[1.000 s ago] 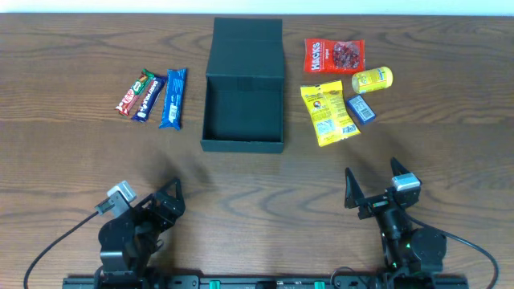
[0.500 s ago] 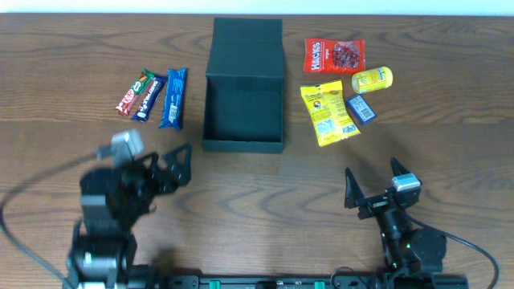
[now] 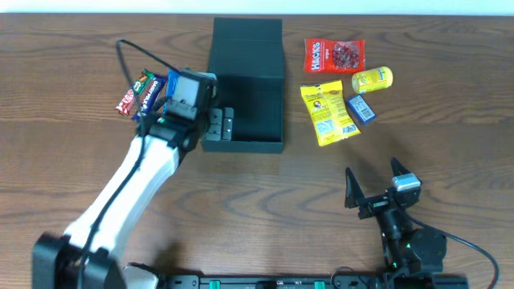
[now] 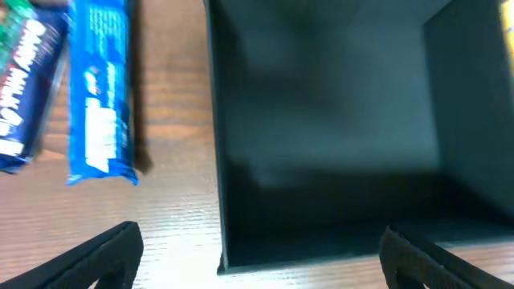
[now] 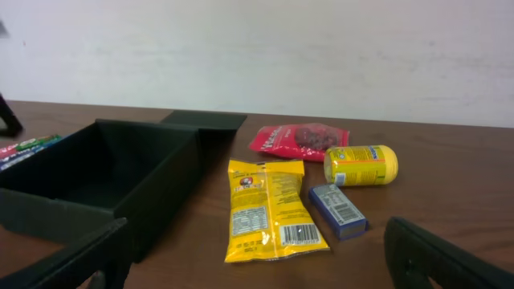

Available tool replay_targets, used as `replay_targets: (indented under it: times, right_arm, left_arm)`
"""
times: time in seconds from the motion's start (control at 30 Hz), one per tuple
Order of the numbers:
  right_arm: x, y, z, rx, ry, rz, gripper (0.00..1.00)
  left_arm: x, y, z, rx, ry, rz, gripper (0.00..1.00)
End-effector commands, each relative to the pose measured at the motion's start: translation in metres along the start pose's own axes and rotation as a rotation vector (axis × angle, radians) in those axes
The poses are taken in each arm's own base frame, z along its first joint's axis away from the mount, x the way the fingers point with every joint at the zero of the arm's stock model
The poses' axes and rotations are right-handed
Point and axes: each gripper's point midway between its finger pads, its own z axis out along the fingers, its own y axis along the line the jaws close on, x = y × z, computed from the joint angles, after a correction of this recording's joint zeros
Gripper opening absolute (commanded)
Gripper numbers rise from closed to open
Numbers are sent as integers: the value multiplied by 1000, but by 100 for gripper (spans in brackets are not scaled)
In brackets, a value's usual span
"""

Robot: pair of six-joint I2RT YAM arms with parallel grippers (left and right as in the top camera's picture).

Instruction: Pack container

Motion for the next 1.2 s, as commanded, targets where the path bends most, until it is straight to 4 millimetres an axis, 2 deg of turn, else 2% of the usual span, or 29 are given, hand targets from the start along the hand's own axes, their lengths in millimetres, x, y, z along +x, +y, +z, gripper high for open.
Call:
replay_targets:
  times: [0.0,0.07,0.1,0.13,0.17,0.27,0.4,0.5,0.63,0.77,0.93,1.0,1.07,1.17]
  right_arm:
    - [1,-1,0,3,1,-12,99]
    - [1,-1,0,3,1,-12,99]
    - [1,-1,0,3,1,-12,99]
    - [1,-1,0,3,1,-12,99]
    - [1,-1,0,3,1,-12,99]
    - [1,-1,0,3,1,-12,99]
    - [1,-1,0,3,1,-11,99]
    - [1,-1,0,3,1,-12,99]
    - [1,-1,0,3,1,-12,99]
    - [1,-1,0,3,1,-12,99]
    - [1,-1,0,3,1,-12,99]
    - [1,-1,0,3,1,-11,99]
    - [1,-1,0,3,1,-11,99]
    - [1,-1,0,3,1,-12,99]
  left_arm:
    - [-7,-6,6,22,-7,20,96]
    - [-10,-7,9,25,-17,20,94]
    - [-13,-7,8,28,-27,16,88]
    - [-15,-8,8,29,-35,16,77]
    - [-16,-8,8,31,-41,15,55]
    - [-15,-8,12,29,-34,-26,39]
    - [-9,-5,23,10,-5,-52,33]
    - [-5,6,35,-53,12,-54,36]
    - [-11,23,35,-152,-23,-53,37]
    - [-14,27,38,-174,-35,-57,39]
    - [-2,31,59,-185,20,-54,38]
    - [3,31,67,-190,39,-52,35]
    - [6,31,72,-188,51,-51,26]
    - [10,26,76,-158,71,-52,7]
